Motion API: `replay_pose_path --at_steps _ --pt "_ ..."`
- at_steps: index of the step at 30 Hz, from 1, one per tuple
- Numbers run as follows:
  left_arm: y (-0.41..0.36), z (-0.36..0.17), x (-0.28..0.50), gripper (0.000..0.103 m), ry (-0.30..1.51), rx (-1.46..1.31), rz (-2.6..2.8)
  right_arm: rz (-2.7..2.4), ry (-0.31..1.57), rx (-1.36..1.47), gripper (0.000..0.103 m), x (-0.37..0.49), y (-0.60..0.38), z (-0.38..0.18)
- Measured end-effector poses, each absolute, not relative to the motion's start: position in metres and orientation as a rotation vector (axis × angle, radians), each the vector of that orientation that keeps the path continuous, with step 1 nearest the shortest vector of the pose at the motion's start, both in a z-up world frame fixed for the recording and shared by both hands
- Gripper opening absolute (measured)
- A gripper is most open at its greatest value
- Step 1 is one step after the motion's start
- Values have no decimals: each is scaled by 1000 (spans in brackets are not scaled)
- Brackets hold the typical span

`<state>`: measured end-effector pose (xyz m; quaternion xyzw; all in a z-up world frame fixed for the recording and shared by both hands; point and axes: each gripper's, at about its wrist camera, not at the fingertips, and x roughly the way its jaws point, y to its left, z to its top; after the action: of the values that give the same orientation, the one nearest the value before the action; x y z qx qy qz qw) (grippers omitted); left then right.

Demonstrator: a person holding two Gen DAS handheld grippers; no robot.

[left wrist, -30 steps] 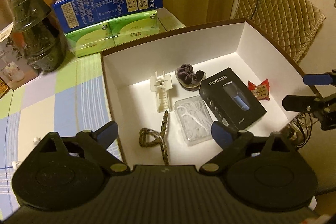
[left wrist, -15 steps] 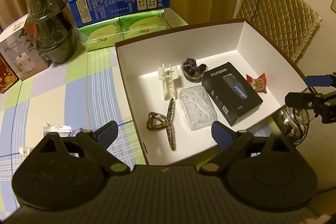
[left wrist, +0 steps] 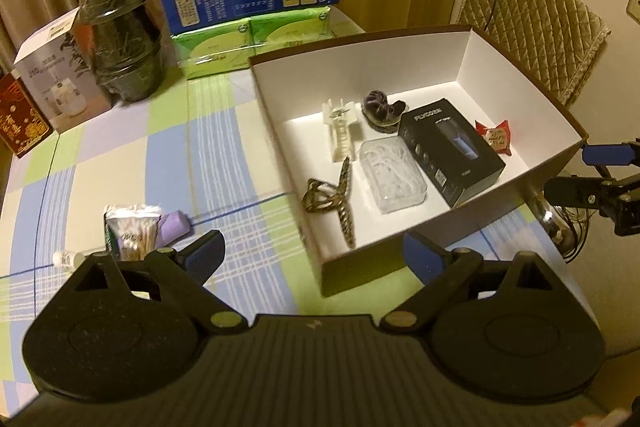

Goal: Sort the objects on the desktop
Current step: 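Withdraw both grippers from the box back toward the remaining table items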

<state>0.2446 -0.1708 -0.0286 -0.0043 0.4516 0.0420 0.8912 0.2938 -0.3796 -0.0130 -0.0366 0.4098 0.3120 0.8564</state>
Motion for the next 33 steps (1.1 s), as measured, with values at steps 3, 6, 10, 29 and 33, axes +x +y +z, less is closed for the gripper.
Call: replay_pose_path --at_steps 3,6,10,29,33 --pt "-162 -28 233 94 939 -14 92 667 866 -77 101 284 -370 -13" --pt "-155 -28 221 94 943 -20 96 681 872 -83 101 272 -359 -14" --pt "-142 -28 206 94 950 -30 105 699 886 -89 101 256 -344 -16" --pt "-71 -26 146 94 979 -62 187 848 965 -135 101 198 -252 -38" --pt "-54 -26 136 94 984 -68 210 870 971 -145 101 190 -231 -42"
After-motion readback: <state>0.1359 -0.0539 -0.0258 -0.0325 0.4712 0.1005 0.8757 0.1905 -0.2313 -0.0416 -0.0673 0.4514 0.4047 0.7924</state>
